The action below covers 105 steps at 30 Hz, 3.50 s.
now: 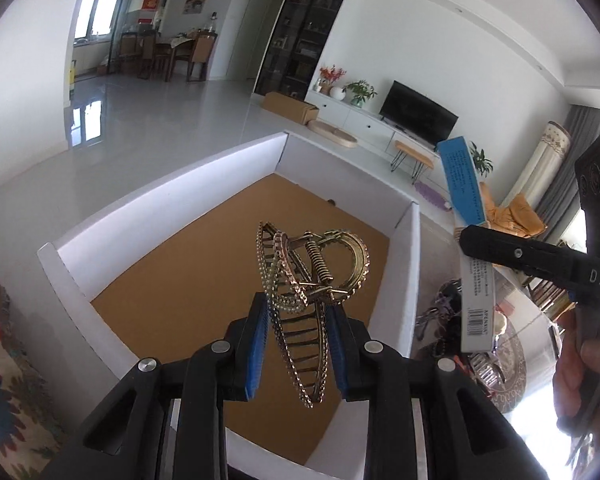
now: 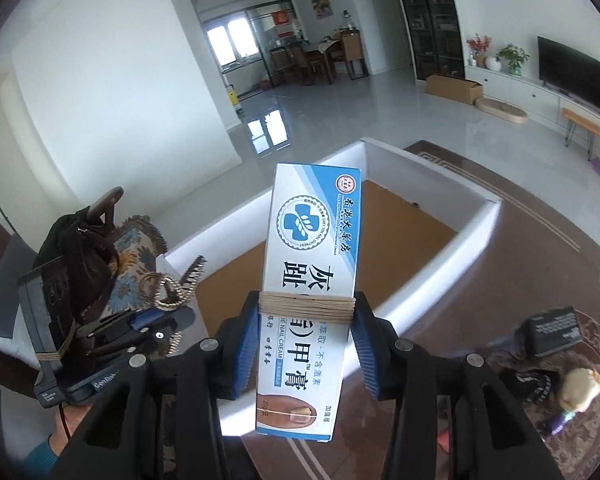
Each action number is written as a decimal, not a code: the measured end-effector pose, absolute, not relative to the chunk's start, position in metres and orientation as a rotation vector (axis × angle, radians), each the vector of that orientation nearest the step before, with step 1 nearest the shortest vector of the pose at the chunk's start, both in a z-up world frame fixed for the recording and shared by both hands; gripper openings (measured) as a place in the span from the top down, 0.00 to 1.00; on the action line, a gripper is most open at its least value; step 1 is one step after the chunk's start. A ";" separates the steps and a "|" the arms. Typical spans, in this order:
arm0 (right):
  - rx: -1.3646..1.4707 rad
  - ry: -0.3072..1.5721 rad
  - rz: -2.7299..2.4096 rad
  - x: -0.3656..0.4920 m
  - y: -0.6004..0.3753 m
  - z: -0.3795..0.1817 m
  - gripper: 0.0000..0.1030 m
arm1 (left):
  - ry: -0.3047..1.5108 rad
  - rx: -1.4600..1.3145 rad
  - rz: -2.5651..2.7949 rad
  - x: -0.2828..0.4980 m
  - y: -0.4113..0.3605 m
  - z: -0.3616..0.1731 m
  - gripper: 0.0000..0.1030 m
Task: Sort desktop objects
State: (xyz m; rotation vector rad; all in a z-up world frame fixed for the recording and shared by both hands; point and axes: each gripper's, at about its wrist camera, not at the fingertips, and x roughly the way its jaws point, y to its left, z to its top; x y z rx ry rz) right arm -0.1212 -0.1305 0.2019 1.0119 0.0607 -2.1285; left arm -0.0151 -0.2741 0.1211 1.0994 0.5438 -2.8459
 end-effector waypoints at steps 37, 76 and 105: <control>1.230 0.144 -2.770 -0.028 0.159 0.060 0.00 | 0.053 1.454 -3.247 -0.002 0.009 0.049 0.00; 1.403 0.073 -2.732 -0.023 0.186 0.007 0.00 | -0.287 1.580 -3.071 -0.076 0.037 -0.022 0.00; 1.402 0.073 -2.731 -0.023 0.186 0.007 0.00 | -0.287 1.580 -3.071 -0.076 0.036 -0.023 0.00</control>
